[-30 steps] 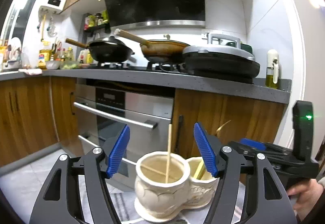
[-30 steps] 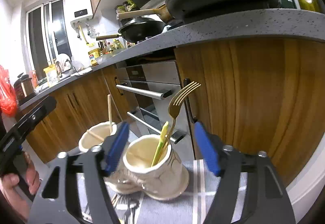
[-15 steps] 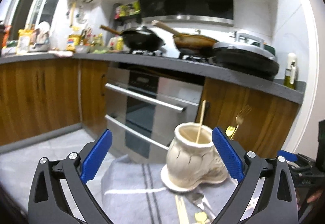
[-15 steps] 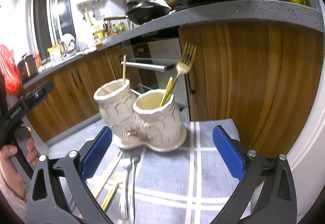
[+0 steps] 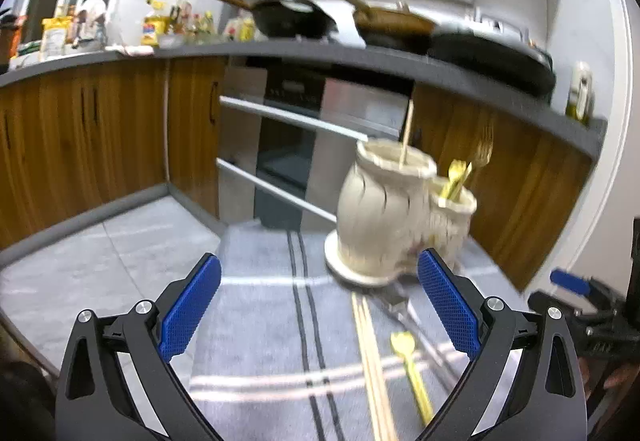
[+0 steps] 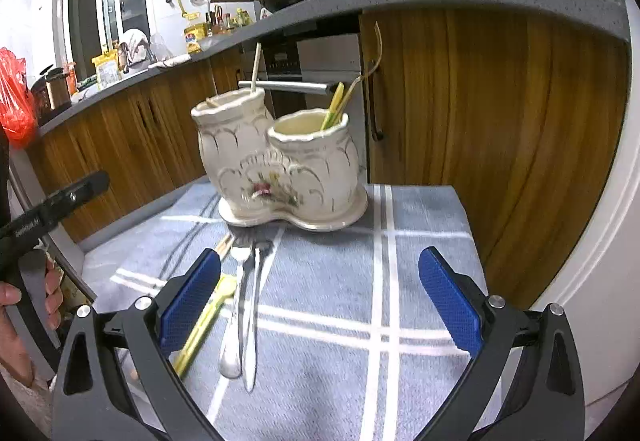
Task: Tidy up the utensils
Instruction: 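Open both tools and withdraw them back over the cloth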
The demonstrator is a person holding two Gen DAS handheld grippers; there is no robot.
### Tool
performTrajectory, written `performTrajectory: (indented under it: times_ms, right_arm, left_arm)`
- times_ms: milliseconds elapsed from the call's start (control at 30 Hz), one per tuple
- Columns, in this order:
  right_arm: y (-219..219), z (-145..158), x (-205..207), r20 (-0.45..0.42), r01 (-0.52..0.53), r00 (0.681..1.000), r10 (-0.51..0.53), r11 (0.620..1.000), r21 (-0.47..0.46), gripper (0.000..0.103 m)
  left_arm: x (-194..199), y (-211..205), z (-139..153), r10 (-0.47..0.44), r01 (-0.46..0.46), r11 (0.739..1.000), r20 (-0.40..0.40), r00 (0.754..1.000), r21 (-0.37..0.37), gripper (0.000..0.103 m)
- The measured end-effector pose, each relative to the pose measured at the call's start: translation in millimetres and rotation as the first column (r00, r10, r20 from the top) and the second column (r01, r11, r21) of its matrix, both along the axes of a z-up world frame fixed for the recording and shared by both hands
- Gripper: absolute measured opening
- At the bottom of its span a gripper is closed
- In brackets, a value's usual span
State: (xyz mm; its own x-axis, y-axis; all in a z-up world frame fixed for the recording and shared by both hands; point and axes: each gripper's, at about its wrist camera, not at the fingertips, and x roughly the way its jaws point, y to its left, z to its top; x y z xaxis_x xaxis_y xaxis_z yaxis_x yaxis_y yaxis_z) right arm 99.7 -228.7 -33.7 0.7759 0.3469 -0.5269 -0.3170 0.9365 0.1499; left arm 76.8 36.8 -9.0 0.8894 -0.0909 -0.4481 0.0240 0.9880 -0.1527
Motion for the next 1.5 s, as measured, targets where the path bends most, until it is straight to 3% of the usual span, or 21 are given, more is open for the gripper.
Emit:
performTrajectory:
  times_ms: [267, 633, 667, 733, 933, 1000, 1500]
  right_arm:
    - [2.3, -18.7, -3.1, -0.030, -0.014, 0.999, 0.013, 0.999, -0.038, 0.098]
    - [-2.4, -26.6, -6.1, -0.039, -0.020, 0.999, 0.018, 0.998, -0.053, 0.098]
    - [-2.5, -27.1, -5.8, -0.040, -0.021, 0.999, 0.019, 0.998, -0.053, 0.098]
    - [-2.1, -28.6, -4.6, -0.046, -0.023, 0.999, 0.021, 0.998, -0.055, 0.098]
    - [-1.3, -32.1, -4.6, -0.059, -0.033, 0.998, 0.030, 0.998, -0.048, 0.098]
    - [0.4, -32.6, -4.4, -0.059, -0.037, 0.998, 0.034, 0.998, -0.048, 0.098]
    - [5.5, -37.8, -8.2, -0.061, -0.058, 0.997, 0.055, 0.997, -0.055, 0.098]
  left_arm:
    - [0.0, -18.5, -28.1, -0.055, 0.071, 0.994, -0.197, 0.979, 0.078, 0.098]
    - [5.3, -32.5, -54.8, -0.061, 0.130, 0.974, -0.343, 0.937, 0.184, 0.094]
    - [5.9, -32.5, -57.9, -0.063, 0.135, 0.974, -0.355, 0.933, 0.183, 0.091]
    - [8.4, -32.6, -64.4, -0.085, 0.158, 0.975, -0.392, 0.916, 0.158, 0.070]
    - [7.8, -38.8, -72.0, -0.148, 0.224, 0.967, -0.445, 0.883, 0.123, 0.039]
    - [7.2, -41.8, -72.7, -0.161, 0.241, 0.963, -0.458, 0.874, 0.120, 0.033]
    - [9.7, -54.3, -77.2, -0.175, 0.281, 0.948, -0.495, 0.851, 0.148, 0.026]
